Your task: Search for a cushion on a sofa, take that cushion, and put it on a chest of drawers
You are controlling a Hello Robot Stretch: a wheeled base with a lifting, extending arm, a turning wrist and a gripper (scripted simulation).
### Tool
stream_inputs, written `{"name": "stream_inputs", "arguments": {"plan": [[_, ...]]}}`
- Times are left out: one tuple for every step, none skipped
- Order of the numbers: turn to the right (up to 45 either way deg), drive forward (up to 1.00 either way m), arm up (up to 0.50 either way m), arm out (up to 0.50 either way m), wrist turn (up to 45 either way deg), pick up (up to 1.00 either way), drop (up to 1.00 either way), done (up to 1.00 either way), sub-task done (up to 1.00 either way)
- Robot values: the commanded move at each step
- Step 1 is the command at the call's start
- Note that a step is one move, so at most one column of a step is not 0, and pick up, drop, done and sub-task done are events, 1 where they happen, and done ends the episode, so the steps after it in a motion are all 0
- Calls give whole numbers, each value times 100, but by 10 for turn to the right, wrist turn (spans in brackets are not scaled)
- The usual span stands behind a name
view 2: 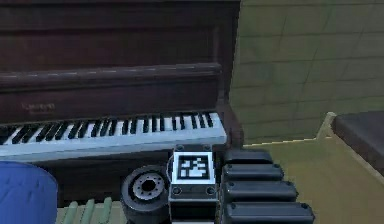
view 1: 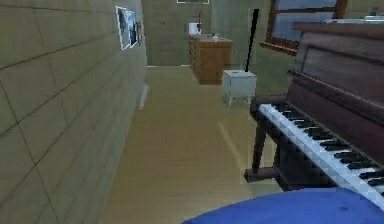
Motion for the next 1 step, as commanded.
{"name": "stream_inputs", "arguments": {"plan": [[-30,0,0,0,0,0,0,0,0]]}}
